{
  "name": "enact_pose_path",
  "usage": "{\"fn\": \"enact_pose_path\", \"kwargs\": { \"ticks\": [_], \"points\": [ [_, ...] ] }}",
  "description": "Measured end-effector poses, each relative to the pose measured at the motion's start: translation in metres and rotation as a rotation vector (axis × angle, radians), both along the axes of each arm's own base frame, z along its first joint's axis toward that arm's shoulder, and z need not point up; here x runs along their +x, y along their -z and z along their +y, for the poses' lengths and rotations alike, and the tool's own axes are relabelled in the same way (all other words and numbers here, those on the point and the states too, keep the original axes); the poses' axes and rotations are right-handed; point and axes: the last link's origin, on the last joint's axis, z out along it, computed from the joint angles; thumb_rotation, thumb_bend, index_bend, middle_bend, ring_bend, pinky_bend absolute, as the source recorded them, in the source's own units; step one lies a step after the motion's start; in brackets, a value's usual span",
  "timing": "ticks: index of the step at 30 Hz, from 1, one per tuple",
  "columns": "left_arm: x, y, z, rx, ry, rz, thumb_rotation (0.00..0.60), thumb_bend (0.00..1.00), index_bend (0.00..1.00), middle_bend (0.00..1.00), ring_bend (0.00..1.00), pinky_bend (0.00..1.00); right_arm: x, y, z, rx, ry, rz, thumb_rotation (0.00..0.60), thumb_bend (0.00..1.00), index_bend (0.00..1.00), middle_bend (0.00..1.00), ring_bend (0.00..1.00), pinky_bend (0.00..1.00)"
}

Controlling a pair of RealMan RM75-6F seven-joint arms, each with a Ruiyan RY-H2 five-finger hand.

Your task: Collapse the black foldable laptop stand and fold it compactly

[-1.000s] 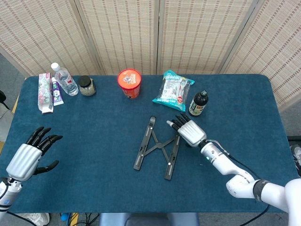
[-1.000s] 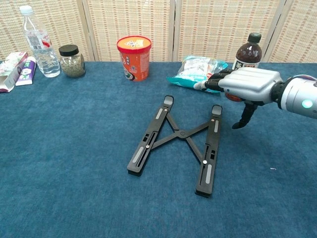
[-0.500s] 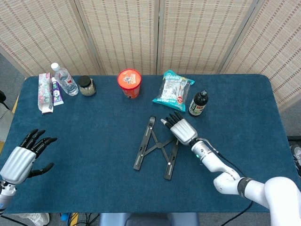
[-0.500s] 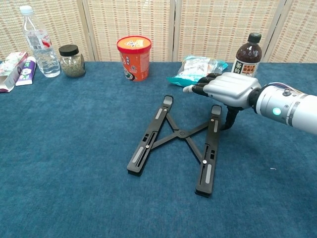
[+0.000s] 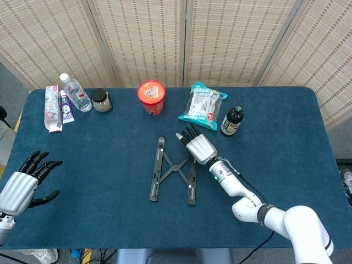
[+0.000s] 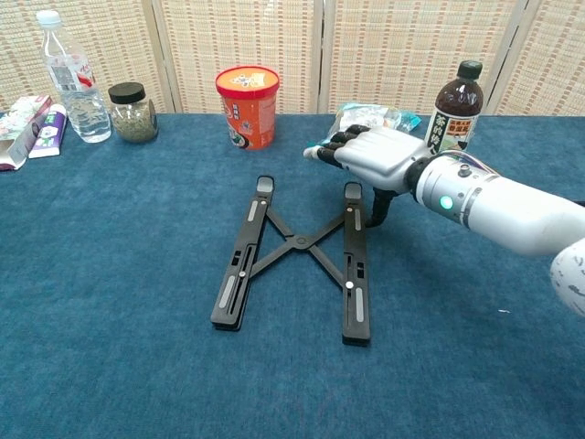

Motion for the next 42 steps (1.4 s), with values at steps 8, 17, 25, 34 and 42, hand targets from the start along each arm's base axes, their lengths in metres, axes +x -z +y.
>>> {"fn": "enact_pose_path", "kwargs": {
  "ticks": [8, 17, 25, 34, 42],
  "points": [
    [0.0, 0.002, 0.009, -0.009, -0.005, -0.001, 0.6, 0.18, 0.17, 0.26, 0.08, 0.03, 0.021, 0.011, -0.012, -0.013, 0.008, -0.05, 0.6, 0.02, 0.0, 0.13, 0.0, 0.03],
    [0.001, 0.012, 0.041, -0.04, 0.009, 0.024, 0.6, 0.18, 0.17, 0.25, 0.08, 0.03, 0.017, -0.026, 0.005, -0.007, -0.072, -0.11, 0.6, 0.02, 0.0, 0.13, 0.0, 0.02],
    [0.01, 0.035, 0.087, -0.087, 0.035, 0.064, 0.6, 0.18, 0.17, 0.22, 0.07, 0.03, 0.002, -0.083, 0.033, -0.034, -0.131, -0.159, 0.6, 0.02, 0.0, 0.13, 0.0, 0.03],
    [0.024, 0.084, 0.13, -0.15, 0.05, 0.077, 0.6, 0.17, 0.15, 0.14, 0.05, 0.03, -0.011, -0.101, 0.073, -0.03, -0.207, -0.209, 0.6, 0.01, 0.0, 0.05, 0.0, 0.02],
    [0.047, 0.131, 0.152, -0.223, 0.074, 0.119, 0.6, 0.12, 0.02, 0.05, 0.0, 0.02, -0.01, -0.077, 0.087, 0.009, -0.291, -0.116, 0.6, 0.0, 0.0, 0.0, 0.0, 0.0]
  ]
}}
